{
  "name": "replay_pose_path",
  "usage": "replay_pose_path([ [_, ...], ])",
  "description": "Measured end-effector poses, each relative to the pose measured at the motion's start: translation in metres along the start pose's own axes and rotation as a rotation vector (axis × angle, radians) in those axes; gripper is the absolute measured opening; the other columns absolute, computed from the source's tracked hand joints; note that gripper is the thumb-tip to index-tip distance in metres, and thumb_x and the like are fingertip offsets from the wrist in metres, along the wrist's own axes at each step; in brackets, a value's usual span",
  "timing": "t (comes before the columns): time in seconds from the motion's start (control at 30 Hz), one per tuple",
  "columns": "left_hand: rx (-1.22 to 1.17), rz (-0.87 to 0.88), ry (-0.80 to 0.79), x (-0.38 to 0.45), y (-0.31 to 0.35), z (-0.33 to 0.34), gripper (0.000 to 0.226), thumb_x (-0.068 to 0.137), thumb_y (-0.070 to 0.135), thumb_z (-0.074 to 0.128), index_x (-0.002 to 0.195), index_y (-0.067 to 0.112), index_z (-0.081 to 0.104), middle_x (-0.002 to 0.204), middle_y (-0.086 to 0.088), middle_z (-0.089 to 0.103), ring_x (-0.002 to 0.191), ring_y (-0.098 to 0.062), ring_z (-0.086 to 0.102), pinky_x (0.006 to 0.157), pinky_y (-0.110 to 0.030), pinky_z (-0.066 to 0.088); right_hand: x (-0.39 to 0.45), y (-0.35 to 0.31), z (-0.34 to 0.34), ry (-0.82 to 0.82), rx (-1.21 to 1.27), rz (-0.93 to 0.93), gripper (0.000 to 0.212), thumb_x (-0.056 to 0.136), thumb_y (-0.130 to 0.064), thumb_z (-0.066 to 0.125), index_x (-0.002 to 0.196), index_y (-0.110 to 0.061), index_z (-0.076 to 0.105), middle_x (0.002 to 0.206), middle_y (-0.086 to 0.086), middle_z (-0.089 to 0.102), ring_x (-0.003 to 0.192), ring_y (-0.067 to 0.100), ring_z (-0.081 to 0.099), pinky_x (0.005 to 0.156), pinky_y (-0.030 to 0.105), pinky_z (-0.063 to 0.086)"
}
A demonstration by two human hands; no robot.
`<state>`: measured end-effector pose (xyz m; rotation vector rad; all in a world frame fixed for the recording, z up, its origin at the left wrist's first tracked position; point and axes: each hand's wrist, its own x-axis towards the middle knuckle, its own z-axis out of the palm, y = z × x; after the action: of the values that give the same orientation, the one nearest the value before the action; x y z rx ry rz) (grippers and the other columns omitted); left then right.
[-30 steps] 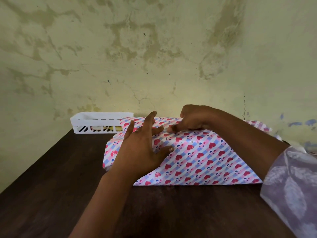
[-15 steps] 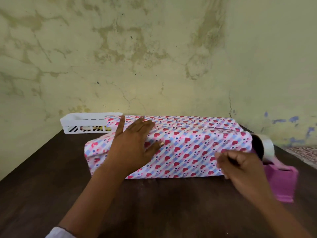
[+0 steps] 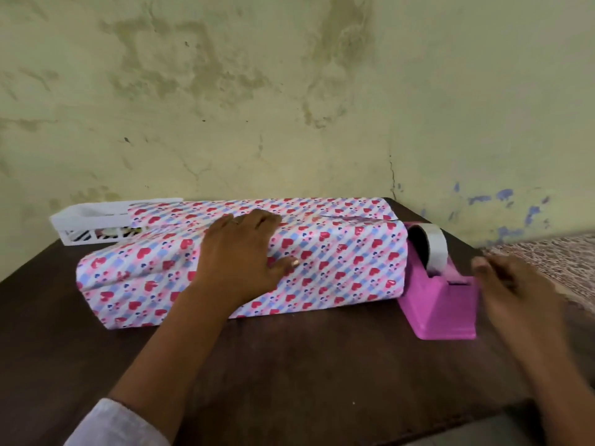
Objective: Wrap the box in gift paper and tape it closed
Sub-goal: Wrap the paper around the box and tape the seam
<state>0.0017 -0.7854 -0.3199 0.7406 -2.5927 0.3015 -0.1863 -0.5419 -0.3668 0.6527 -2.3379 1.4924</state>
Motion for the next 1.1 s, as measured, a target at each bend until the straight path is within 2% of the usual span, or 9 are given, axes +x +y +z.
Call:
replay_pose_path([
  [0.1, -0.004, -0.014, -0.022, 0.000, 0.001, -0.001, 0.075, 0.082, 0.070, 0.041, 0.145, 0.030, 0.028, 0.151, 0.008, 0.032, 0.135, -0.018, 0.036, 0.114, -0.038, 0.020, 0.001, 0.004, 0.012, -0.136, 0.161, 0.143, 0.035, 0.094, -0.037, 0.052, 0.075, -0.010, 0.062, 0.074, 0.015, 0.062, 0.070, 0.033, 0.058, 0.064, 0.037, 0.040],
  [0.2, -0.004, -0.033, -0.051, 0.000, 0.001, -0.002, 0.077, 0.082, 0.071, 0.040, 0.146, 0.031, 0.025, 0.153, 0.008, 0.028, 0.138, -0.018, 0.031, 0.115, -0.039, 0.017, 0.006, -0.001, 0.014, -0.129, 0.362, 0.383, 0.029, 0.090, -0.036, 0.057, 0.075, -0.012, 0.064, 0.078, 0.015, 0.064, 0.070, 0.031, 0.059, 0.065, 0.035, 0.040],
  [0.33, 0.024, -0.045, -0.078, -0.001, 0.002, -0.001, 0.080, 0.080, 0.076, 0.037, 0.146, 0.031, 0.026, 0.153, 0.006, 0.029, 0.139, -0.020, 0.031, 0.115, -0.039, 0.018, 0.006, -0.003, 0.013, -0.173, 0.532, 0.586, 0.015, 0.086, -0.026, 0.059, 0.085, -0.011, 0.062, 0.076, 0.007, 0.061, 0.065, 0.021, 0.056, 0.056, 0.027, 0.039],
  [0.4, 0.000, -0.047, -0.065, -0.002, 0.003, -0.001, 0.082, 0.079, 0.076, 0.037, 0.145, 0.028, 0.031, 0.151, 0.003, 0.033, 0.137, -0.024, 0.035, 0.114, -0.042, 0.021, 0.005, 0.000, 0.015, -0.193, 0.572, 0.629, 0.020, 0.084, -0.026, 0.061, 0.095, -0.010, 0.064, 0.078, 0.007, 0.062, 0.068, 0.023, 0.058, 0.058, 0.028, 0.041],
  [0.57, 0.035, -0.058, -0.054, -0.003, 0.004, 0.000, 0.093, 0.066, 0.078, 0.022, 0.144, 0.028, 0.034, 0.149, 0.002, 0.037, 0.135, -0.025, 0.038, 0.112, -0.044, 0.023, 0.006, 0.007, 0.013, -0.169, 0.630, 0.608, 0.031, 0.080, -0.022, 0.067, 0.108, -0.009, 0.063, 0.094, 0.011, 0.067, 0.076, 0.024, 0.060, 0.060, 0.030, 0.044],
  [0.67, 0.038, -0.069, -0.050, -0.002, 0.006, 0.001, 0.094, 0.065, 0.078, 0.022, 0.144, 0.028, 0.035, 0.149, 0.001, 0.037, 0.135, -0.026, 0.038, 0.112, -0.045, 0.024, 0.001, 0.007, 0.019, -0.070, 0.750, 0.570, 0.029, 0.079, -0.016, 0.068, 0.105, -0.005, 0.063, 0.088, 0.007, 0.067, 0.070, 0.020, 0.059, 0.058, 0.027, 0.043],
  [0.83, 0.045, -0.072, -0.045, -0.002, 0.006, 0.002, 0.093, 0.065, 0.077, 0.025, 0.142, 0.027, 0.038, 0.148, 0.000, 0.039, 0.133, -0.028, 0.040, 0.111, -0.048, 0.026, -0.001, 0.001, 0.028, 0.158, 1.034, 0.436, 0.006, 0.083, -0.006, 0.064, 0.082, -0.012, 0.065, 0.074, -0.001, 0.068, 0.058, 0.009, 0.063, 0.050, 0.019, 0.049],
  [0.97, 0.051, -0.076, -0.029, -0.002, 0.006, 0.004, 0.092, 0.065, 0.077, 0.026, 0.142, 0.027, 0.038, 0.147, 0.000, 0.040, 0.134, -0.028, 0.040, 0.111, -0.047, 0.024, -0.010, 0.003, 0.033, 0.210, 0.986, 0.260, 0.036, 0.083, -0.002, 0.062, 0.059, -0.028, 0.068, 0.101, 0.013, 0.051, 0.080, 0.017, 0.057, 0.070, 0.029, 0.049],
  [1.1, 0.035, -0.070, 0.004, -0.001, 0.005, 0.005, 0.091, 0.066, 0.076, 0.029, 0.140, 0.024, 0.043, 0.144, -0.003, 0.044, 0.131, -0.031, 0.043, 0.110, -0.049, 0.025, -0.014, 0.006, 0.033, 0.277, 0.914, 0.242, 0.043, 0.082, 0.000, 0.062, 0.051, -0.030, 0.063, 0.095, 0.003, 0.047, 0.082, 0.021, 0.054, 0.066, 0.030, 0.048],
])
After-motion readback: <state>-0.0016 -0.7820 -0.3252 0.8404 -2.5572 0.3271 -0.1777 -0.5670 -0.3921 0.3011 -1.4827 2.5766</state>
